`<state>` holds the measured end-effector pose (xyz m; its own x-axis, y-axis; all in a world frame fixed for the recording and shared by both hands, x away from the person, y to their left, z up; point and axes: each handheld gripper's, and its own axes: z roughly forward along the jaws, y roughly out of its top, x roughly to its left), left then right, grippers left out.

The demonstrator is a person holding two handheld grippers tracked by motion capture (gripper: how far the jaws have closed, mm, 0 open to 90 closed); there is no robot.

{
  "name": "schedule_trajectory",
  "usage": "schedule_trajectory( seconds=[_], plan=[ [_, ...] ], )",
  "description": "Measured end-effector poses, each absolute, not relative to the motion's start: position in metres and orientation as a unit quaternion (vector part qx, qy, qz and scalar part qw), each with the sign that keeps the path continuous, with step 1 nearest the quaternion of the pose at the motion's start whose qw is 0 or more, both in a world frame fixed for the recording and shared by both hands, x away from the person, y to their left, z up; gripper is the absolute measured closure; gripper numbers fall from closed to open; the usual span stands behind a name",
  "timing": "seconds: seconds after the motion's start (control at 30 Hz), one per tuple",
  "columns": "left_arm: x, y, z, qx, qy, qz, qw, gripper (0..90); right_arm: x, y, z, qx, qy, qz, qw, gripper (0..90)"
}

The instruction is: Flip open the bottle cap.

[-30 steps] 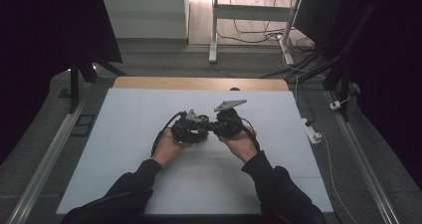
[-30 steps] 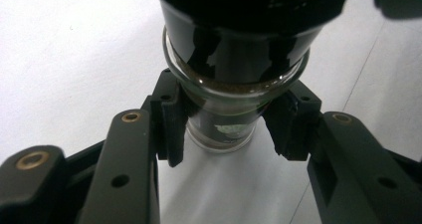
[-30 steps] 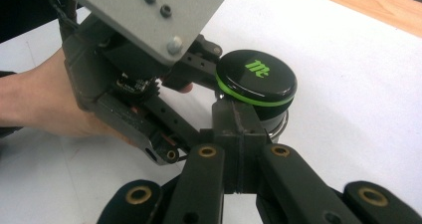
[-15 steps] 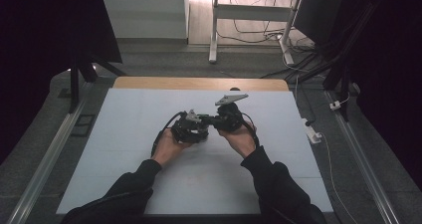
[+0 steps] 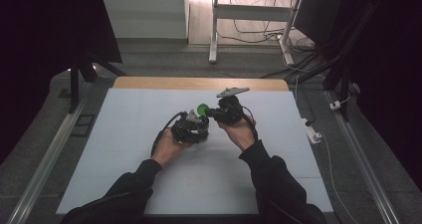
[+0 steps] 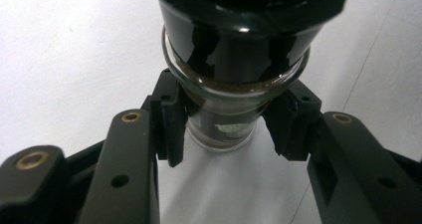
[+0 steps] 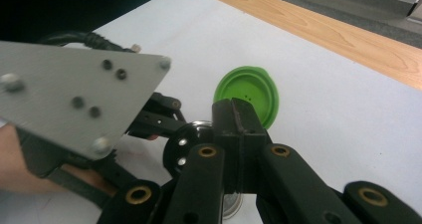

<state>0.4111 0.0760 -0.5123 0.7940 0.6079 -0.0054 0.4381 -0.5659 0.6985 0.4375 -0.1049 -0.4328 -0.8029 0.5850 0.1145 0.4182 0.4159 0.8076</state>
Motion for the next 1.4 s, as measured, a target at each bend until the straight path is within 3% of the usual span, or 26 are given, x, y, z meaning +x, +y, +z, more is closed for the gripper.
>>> schedule_trajectory(
  seconds=[0.3,0.4,0.7,1.4],
  plan=[
    [0.412,0.077,-0.513,0.874,0.301,0.116,0.363,53.3,0.437,-0.107,-0.433,0.298,0.84,0.442,0.1,89.2],
    [0.412,0.076,-0.512,0.876,0.302,0.116,0.359,52.5,0.434,-0.108,-0.433,0.295,0.842,0.44,0.103,83.8],
    [0.406,0.079,-0.5,0.877,0.295,0.109,0.363,37.3,0.424,-0.113,-0.427,0.293,0.841,0.443,0.104,71.8],
    [0.388,0.117,-0.48,0.849,0.341,0.042,0.401,15.5,0.395,-0.125,-0.431,0.303,0.841,0.439,0.089,27.0]
  ],
)
